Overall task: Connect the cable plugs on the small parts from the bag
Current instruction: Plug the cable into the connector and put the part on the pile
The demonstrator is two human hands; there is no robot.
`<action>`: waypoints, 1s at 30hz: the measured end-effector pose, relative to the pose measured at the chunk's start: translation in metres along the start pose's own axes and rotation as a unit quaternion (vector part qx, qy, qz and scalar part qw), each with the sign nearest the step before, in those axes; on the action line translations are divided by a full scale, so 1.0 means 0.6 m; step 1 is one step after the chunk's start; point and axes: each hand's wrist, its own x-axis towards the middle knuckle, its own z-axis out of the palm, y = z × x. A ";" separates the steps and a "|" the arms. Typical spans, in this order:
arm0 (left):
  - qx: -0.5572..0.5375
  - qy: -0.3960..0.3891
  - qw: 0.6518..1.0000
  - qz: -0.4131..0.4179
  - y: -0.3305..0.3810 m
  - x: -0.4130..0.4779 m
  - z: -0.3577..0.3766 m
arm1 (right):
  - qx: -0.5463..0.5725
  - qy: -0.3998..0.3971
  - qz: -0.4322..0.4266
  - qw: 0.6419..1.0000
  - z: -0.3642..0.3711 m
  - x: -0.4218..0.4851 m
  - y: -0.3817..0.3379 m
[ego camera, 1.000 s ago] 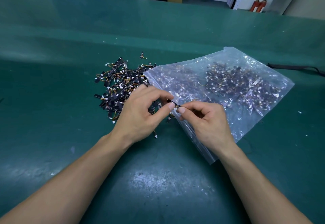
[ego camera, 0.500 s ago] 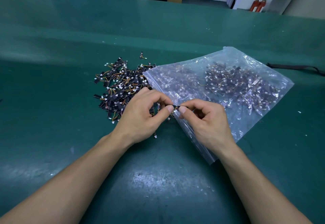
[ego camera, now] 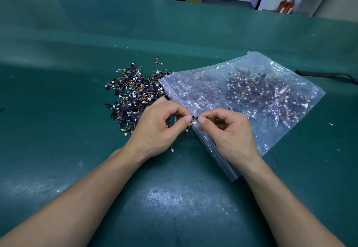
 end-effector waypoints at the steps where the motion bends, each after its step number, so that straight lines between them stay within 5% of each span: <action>1: -0.005 -0.001 1.000 -0.002 0.001 0.000 0.000 | 0.006 0.000 0.002 1.000 0.000 0.001 -0.001; 30: -0.019 -0.015 1.000 -0.001 -0.005 0.001 0.000 | 0.043 -0.015 0.008 0.999 -0.001 -0.001 -0.007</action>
